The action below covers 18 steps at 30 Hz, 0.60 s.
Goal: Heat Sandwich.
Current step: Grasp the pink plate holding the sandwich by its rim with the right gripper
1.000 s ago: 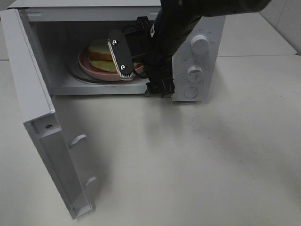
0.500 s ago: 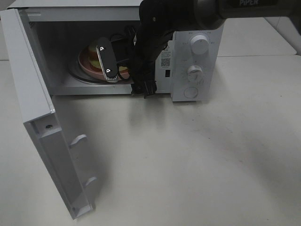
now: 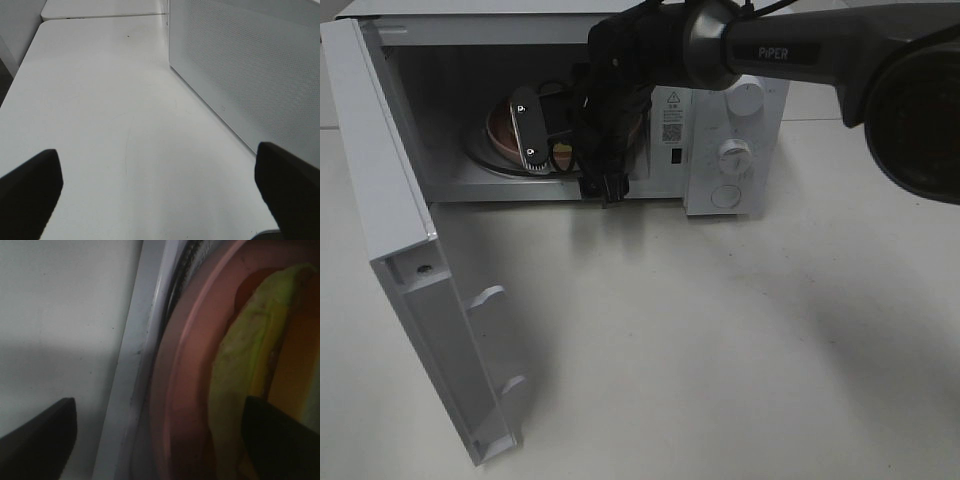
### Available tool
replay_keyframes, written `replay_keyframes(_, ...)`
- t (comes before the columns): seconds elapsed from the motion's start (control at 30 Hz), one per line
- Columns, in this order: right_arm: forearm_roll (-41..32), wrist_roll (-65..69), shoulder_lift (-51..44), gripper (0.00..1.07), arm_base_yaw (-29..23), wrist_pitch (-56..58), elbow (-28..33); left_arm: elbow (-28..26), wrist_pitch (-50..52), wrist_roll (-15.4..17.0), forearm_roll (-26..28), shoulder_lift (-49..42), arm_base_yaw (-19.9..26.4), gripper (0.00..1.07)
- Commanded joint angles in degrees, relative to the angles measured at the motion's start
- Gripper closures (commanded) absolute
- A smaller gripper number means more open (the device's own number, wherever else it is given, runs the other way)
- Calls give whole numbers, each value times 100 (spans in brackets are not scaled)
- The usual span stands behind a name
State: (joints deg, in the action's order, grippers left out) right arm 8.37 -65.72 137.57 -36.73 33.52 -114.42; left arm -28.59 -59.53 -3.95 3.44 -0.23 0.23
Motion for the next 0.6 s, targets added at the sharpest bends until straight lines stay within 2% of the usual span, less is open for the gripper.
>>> replay_keyframes(0.03, 11, 69, 57, 24, 0, 143, -86, 17, 0, 29, 17, -132, 17, 5)
replay_keyframes(0.4, -34, 97, 86, 46, 0, 332, -103, 17, 0, 29, 6, -132, 17, 5)
replay_keyframes(0.43, -34, 126, 86, 58, 0, 332, -103, 17, 0, 29, 6, -132, 17, 5)
replay_keyframes(0.47, -34, 126, 86, 58, 0, 332, -103, 17, 0, 29, 6, -132, 17, 5)
replay_keyframes(0.57, -34, 178, 80, 83, 0, 344, -103, 17, 0, 29, 6, -132, 17, 5)
replay_keyframes(0.6, -34, 206, 57, 104, 0, 361, -103, 17, 0, 29, 6, -132, 17, 5)
